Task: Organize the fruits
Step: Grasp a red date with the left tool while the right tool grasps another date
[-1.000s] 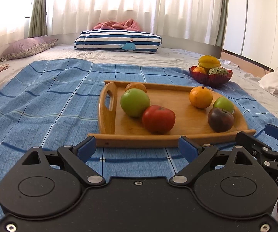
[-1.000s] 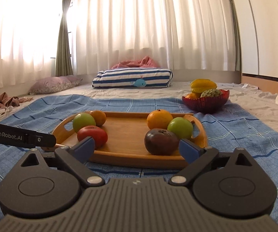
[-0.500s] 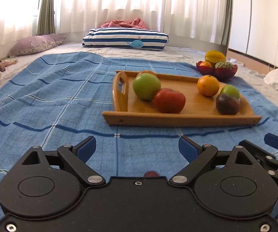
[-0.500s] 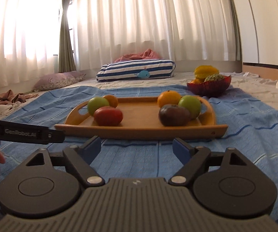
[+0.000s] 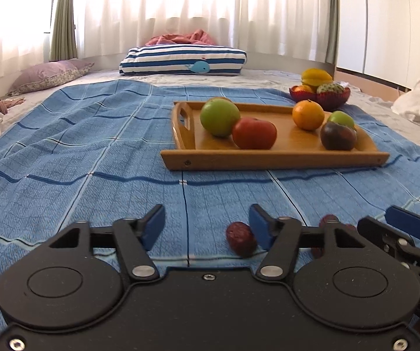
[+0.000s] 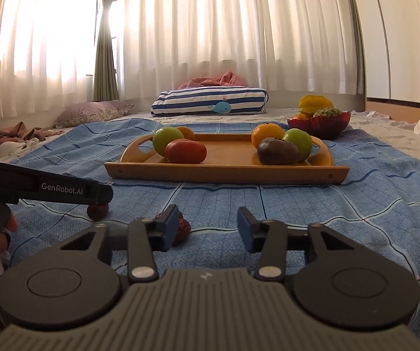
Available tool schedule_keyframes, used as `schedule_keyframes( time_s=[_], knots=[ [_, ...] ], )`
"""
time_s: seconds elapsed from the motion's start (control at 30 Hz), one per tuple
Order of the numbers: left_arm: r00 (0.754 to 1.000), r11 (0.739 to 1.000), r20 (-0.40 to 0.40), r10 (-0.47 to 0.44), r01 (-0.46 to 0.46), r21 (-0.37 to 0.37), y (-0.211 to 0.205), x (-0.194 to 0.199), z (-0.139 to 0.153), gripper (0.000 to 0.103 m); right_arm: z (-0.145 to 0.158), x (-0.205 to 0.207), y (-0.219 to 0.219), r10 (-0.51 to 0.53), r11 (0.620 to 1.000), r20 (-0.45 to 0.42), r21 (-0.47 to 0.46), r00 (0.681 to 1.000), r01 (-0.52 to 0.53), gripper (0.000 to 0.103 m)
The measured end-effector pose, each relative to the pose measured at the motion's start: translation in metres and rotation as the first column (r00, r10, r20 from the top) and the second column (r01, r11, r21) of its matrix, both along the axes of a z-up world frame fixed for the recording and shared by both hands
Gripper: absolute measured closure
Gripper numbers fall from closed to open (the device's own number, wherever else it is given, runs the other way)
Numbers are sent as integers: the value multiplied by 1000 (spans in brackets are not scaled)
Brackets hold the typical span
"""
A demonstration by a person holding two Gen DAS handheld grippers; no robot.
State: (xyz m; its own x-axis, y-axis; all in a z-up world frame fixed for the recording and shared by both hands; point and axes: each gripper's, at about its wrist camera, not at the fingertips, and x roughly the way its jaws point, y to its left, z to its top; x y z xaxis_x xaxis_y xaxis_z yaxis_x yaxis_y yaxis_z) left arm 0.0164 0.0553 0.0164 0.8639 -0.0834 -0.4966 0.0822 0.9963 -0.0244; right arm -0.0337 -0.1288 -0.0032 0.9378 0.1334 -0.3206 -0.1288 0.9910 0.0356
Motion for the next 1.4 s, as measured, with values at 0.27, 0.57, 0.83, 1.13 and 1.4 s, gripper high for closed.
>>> schedule_keyframes(
  time_s=[0.27, 0.57, 0.83, 1.13, 1.4],
  knots=[
    [1000, 999, 15, -13, 13, 31, -11, -9, -2, 58, -1, -5, 8, 14, 1000, -12, 11, 1000, -14, 69],
    [1000, 1000, -16, -1, 1, 20, -14, -7, -9, 77, -3, 0, 22, 52, 998, -42, -38, 998, -54, 76],
    [1000, 1000, -17, 7, -7, 20, -14, -7, -10, 79, -4, 8, 23, 54, 998, -73, -11, 996, -55, 78],
    [999, 1000, -28, 17, -17, -10, -12, -6, -11, 81, -4, 13, 25, 53, 998, -91, -25, 994, -55, 79],
    [1000, 1000, -4, 1, -1, -2, -22, -12, -6, 84, 0, 17, 25, 67, 997, -104, -33, 992, -71, 82]
  ],
)
